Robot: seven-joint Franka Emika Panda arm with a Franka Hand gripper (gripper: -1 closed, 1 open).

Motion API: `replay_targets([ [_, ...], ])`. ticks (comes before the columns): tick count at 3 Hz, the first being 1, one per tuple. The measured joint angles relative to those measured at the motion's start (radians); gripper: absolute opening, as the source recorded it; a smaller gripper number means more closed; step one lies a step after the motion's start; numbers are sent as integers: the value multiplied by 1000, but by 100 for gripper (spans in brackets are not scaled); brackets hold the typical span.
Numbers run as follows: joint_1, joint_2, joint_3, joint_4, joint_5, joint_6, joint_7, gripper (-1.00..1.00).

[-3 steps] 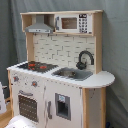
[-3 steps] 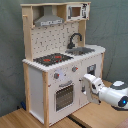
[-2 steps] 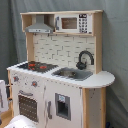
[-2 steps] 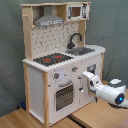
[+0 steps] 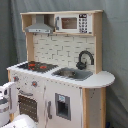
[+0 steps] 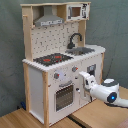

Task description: Play with the kitchen

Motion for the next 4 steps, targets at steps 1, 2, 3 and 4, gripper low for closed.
replay_targets([
  [1, -82, -7, 16, 2, -9, 62, -1, 100],
  [2, -155, -11, 16, 27, -13, 134, -3, 100],
  [3, -227, -11, 53, 81, -13, 162, -3, 100],
  [4, -260, -11, 37, 112, -12, 162, -3, 100],
])
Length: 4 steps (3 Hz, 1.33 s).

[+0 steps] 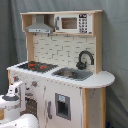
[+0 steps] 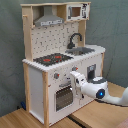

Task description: Play with the kitchen

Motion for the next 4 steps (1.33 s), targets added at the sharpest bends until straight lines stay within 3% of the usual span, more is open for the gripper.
replay_targets([
  [1, 0, 0, 0, 0, 0, 0, 0, -100],
  [3, 139, 31, 6, -16, 0, -182, 12, -100],
  [4, 186, 40, 9, 1, 0, -274, 33, -100],
])
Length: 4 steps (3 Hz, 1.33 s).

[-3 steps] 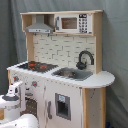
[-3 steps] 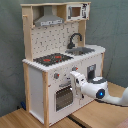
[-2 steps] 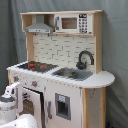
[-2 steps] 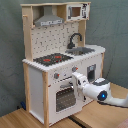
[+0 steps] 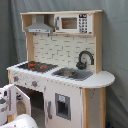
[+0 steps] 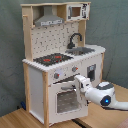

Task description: Play with the kitchen

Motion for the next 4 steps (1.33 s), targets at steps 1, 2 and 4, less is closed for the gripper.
replay_targets([
  [1, 30, 11, 2, 33, 1, -94, 15, -100],
  [2, 53, 15, 5, 77, 5, -190, 22, -100],
  [4, 64, 15, 10, 157, 9, -325, 23, -100],
])
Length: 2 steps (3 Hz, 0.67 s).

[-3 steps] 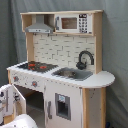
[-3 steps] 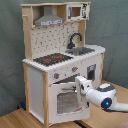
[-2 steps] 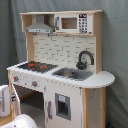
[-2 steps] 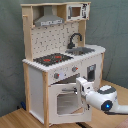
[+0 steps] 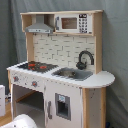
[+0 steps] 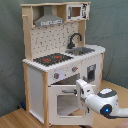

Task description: Play with the kitchen

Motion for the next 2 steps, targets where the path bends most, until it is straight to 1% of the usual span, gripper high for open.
replay_targets([
  [1, 0, 0, 0, 0, 0, -2, -2, 100],
  [2, 24, 1, 12, 0, 0, -48, -4, 100],
])
